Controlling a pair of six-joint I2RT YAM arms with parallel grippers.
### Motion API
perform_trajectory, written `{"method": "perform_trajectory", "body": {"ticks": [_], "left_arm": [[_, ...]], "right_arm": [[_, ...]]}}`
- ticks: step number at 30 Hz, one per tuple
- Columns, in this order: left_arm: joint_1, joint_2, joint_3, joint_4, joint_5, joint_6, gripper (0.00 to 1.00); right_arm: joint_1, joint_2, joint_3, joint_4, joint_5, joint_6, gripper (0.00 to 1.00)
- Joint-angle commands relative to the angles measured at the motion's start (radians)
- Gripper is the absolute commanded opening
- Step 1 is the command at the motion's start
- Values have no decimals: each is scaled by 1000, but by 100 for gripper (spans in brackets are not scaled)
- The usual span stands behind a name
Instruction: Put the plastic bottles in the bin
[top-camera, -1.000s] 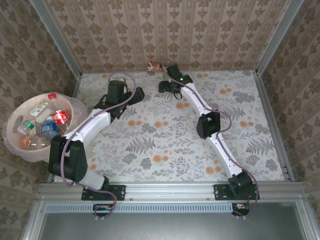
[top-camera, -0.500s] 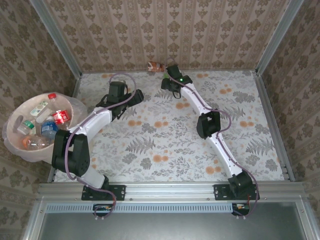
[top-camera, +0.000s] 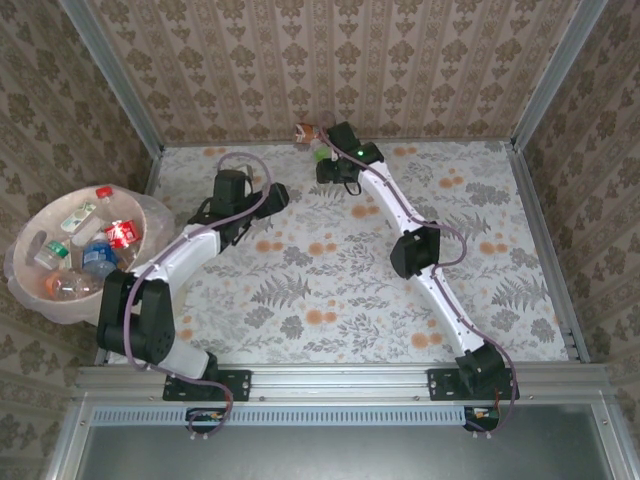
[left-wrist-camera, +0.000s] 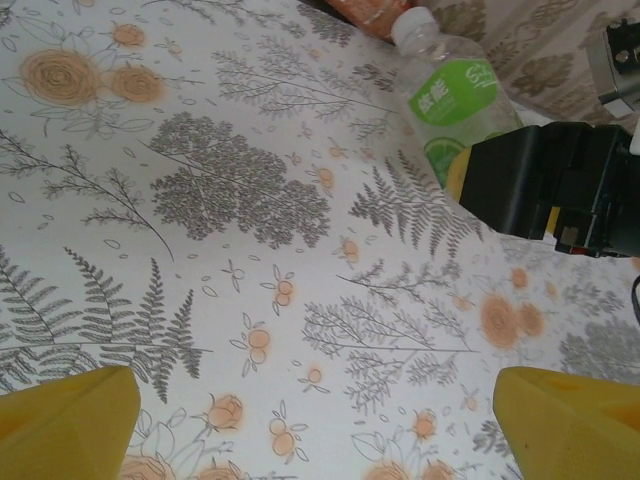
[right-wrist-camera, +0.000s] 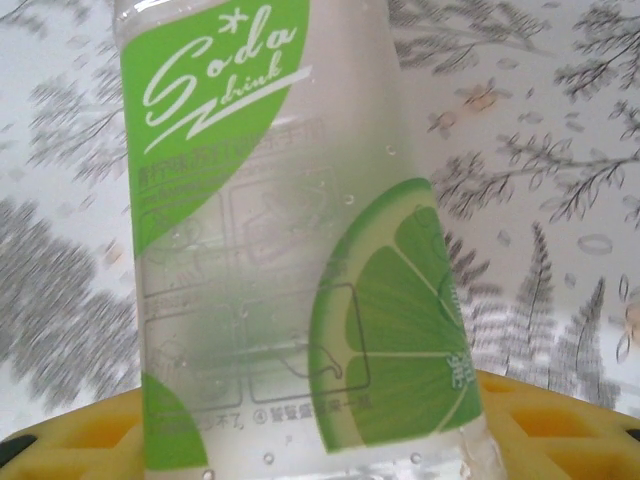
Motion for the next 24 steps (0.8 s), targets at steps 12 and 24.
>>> {"method": "perform_trajectory", "body": {"ticks": [12,24], "left_arm": [[11,-57,-52,274,225,-102,100],[51,144,-47,842,404,-491,100]], "right_arm": [[-16,-454,-373,-35,-303,-113,51],[29,-901,-1127,415,-470,-54,51]]}}
